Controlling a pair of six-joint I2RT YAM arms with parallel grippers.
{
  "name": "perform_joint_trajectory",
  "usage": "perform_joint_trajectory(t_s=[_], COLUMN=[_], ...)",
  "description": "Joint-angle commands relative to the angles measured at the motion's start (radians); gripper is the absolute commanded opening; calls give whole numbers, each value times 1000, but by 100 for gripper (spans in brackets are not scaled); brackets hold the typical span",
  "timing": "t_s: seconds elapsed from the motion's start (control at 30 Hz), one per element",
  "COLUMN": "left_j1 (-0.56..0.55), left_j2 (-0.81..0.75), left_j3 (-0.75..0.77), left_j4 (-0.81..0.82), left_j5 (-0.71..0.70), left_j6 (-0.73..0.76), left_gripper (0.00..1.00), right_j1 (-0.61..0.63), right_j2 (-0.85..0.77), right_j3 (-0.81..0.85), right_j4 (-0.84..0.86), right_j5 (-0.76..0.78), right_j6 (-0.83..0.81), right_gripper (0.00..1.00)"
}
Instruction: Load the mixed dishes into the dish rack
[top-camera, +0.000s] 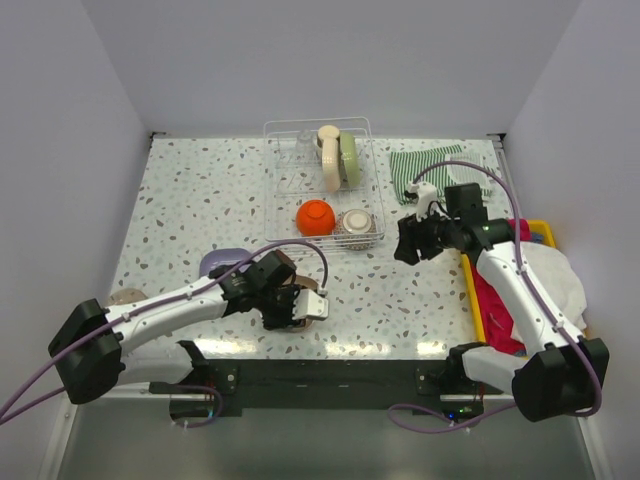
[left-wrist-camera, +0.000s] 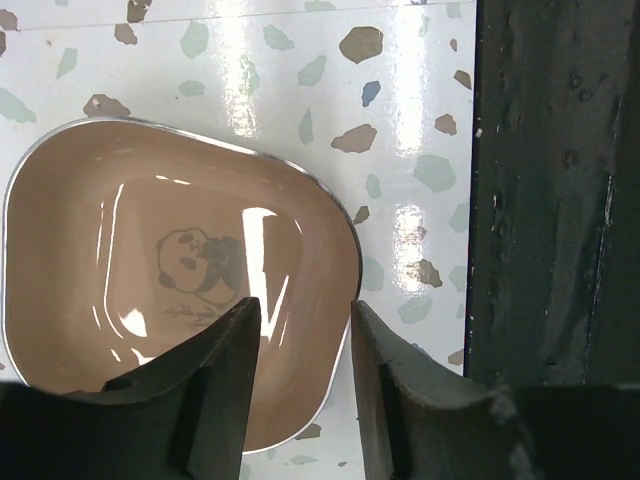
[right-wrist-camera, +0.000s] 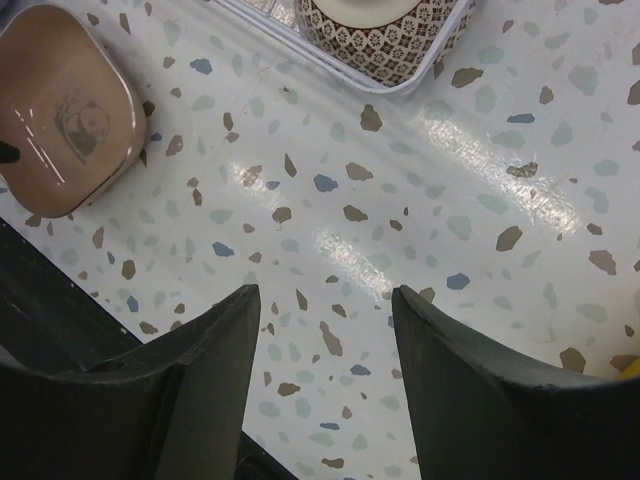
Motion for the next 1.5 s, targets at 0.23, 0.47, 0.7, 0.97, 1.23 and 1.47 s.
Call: perform_joint_trajectory(t_s=[0.23,0.47,0.7,0.97,1.23,1.47], left_j1=[-46,-58,-58,-58,-53,282], left_j2=[4,44,53,13,113,288], left_j3=[-39,-60,-62,230,771,1026], left_j4=[6,19,35,-337,-685,-430], left_j5=[-14,-66,-94,139,322,211], left_j6=[-3,8,-20,104,100,62], left_gripper=[47,44,27,0,0,0], right_j1=[-6,-6,-4,-4,-4,-3], right_j2=[5,-6,-9,6,94,130], right_j3=[-4,-22,-30,-15,63,122], right_j4=[24,27,32,10,-43,-5], right_j5=[-14,-17,-20,-43,-78,-66], right_j6=[13,10,7,-8,-66,-25], right_gripper=[59,59,59,59,57,59])
